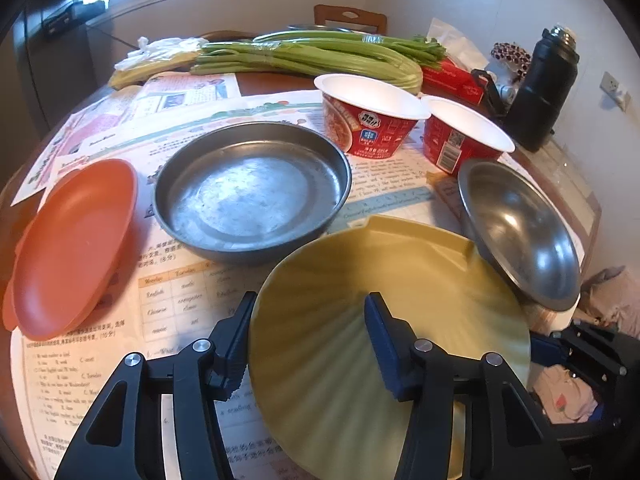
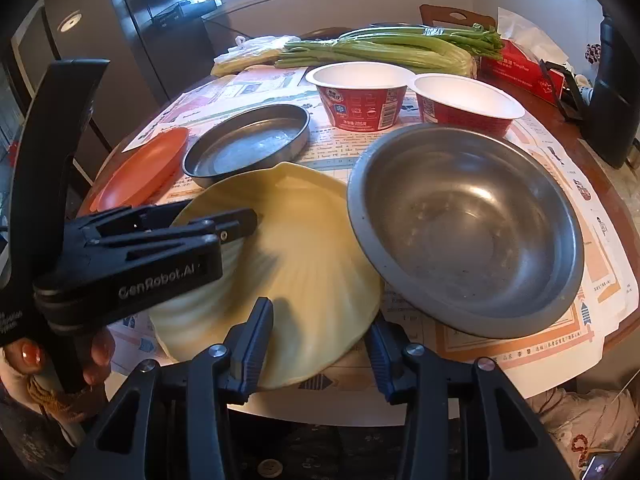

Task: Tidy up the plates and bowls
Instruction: 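Lift the yellow scallop plate off the table with the left tool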

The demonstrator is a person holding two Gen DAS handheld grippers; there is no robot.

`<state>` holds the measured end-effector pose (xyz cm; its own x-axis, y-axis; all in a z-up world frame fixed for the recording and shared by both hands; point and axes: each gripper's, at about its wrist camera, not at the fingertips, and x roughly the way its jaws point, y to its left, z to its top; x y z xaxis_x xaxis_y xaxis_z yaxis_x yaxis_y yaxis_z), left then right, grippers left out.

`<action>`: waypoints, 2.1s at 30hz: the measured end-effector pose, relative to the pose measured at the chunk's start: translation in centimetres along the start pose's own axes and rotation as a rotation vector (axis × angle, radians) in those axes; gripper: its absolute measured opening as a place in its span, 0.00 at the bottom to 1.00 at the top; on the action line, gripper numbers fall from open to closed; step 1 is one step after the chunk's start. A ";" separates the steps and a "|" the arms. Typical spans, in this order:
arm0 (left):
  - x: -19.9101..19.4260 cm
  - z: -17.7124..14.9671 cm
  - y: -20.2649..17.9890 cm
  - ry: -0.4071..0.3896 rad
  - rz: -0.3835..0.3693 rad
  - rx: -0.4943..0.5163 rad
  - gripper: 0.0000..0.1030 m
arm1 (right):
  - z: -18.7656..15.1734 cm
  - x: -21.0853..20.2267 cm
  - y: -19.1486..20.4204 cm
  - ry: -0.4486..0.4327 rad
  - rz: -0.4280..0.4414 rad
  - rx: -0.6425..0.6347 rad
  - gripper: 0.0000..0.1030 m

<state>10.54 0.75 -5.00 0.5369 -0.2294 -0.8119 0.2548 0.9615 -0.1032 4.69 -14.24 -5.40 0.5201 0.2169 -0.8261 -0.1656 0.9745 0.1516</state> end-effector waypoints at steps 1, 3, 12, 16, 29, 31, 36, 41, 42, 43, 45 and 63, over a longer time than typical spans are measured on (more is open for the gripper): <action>-0.1 -0.1 0.1 0.001 0.001 0.001 0.53 | 0.0 0.1 0.2 0.001 -0.002 -0.009 0.44; -0.4 -0.3 0.7 0.004 -0.002 -0.017 0.53 | 0.1 0.2 0.4 0.005 0.015 -0.012 0.45; -2.4 -1.8 2.3 -0.010 0.007 -0.073 0.54 | -0.1 0.0 1.7 0.025 0.091 -0.038 0.45; -3.4 -2.0 2.5 -0.026 0.010 -0.085 0.54 | -0.1 -0.1 2.0 0.032 0.111 -0.040 0.45; -5.9 -2.7 2.6 -0.059 0.004 -0.107 0.54 | -0.4 -1.8 2.5 -0.007 0.146 -0.048 0.44; -6.3 -2.8 2.7 -0.066 0.005 -0.109 0.54 | -0.3 -2.0 2.6 -0.012 0.145 -0.051 0.44; -7.4 -2.7 3.0 -0.089 0.009 -0.130 0.54 | 0.1 -2.6 3.2 -0.017 0.145 -0.065 0.44; -8.8 -2.6 4.0 -0.118 0.026 -0.162 0.54 | 0.8 -3.1 4.3 -0.024 0.138 -0.087 0.44; -9.0 -2.6 4.3 -0.124 0.030 -0.168 0.54 | 0.9 -3.3 4.7 -0.030 0.140 -0.096 0.45; -9.3 -2.6 4.5 -0.133 0.038 -0.174 0.54 | 1.1 -3.4 5.0 -0.033 0.144 -0.099 0.44; -9.7 -2.6 4.9 -0.141 0.043 -0.185 0.54 | 1.5 -3.6 5.6 -0.043 0.157 -0.112 0.44; -13.6 0.5 7.7 -0.228 0.096 -0.228 0.54 | 7.3 -5.8 8.3 -0.147 0.227 -0.152 0.44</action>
<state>5.61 11.18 5.59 0.7226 -0.1392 -0.6771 0.0219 0.9836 -0.1789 6.38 -6.96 4.61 0.5689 0.4450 -0.6916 -0.4088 0.8827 0.2317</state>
